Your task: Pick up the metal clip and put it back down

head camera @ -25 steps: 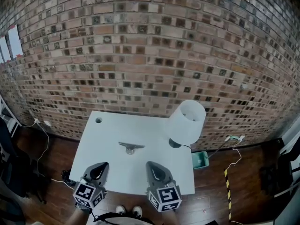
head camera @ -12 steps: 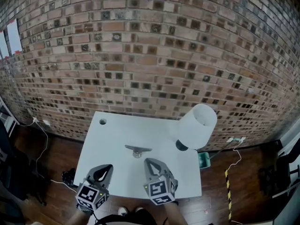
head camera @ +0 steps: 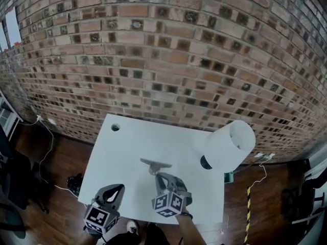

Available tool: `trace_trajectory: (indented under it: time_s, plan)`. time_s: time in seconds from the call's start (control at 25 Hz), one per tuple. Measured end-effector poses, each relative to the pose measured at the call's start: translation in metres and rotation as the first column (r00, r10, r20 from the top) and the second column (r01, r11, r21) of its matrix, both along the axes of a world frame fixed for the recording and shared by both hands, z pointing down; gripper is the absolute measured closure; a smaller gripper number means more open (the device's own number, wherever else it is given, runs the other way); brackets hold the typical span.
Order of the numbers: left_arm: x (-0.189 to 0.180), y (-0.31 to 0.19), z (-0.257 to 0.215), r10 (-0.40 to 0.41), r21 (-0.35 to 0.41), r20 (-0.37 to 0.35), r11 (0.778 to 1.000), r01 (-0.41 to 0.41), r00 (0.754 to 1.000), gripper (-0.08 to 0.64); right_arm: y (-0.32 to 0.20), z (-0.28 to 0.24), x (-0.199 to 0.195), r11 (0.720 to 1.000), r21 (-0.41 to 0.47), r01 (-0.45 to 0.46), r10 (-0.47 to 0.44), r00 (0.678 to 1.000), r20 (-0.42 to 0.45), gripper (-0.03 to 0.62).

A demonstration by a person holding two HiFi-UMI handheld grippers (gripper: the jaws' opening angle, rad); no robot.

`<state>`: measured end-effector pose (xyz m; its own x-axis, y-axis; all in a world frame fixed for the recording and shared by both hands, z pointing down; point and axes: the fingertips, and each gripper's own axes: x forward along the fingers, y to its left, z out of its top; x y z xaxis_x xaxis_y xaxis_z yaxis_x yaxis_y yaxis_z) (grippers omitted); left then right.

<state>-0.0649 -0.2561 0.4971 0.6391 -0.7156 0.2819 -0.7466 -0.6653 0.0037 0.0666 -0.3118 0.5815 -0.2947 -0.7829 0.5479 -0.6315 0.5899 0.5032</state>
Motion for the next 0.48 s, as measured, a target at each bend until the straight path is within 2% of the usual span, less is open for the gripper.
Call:
trace_trajectory:
  time_s: [0.2, 0.36, 0.48]
  plan:
    - [0.007, -0.015, 0.011, -0.03, -0.051, -0.008, 0.998, 0.03, 1.0, 0.569, -0.013, 0.056, 0.0, 0.998, -0.062, 0.012, -0.018, 0.996, -0.093, 0.518]
    - [0.004, -0.026, 0.029, -0.04, -0.075, 0.049, 0.996, 0.044, 0.998, 0.569, -0.026, 0.084, -0.001, 0.996, -0.089, 0.029, -0.042, 0.988, -0.147, 0.489]
    - [0.001, -0.031, 0.038, -0.058, -0.082, 0.051, 0.995, 0.062, 0.997, 0.569, -0.033, 0.1, -0.002, 0.994, -0.099, 0.053, -0.072, 0.977, -0.201, 0.489]
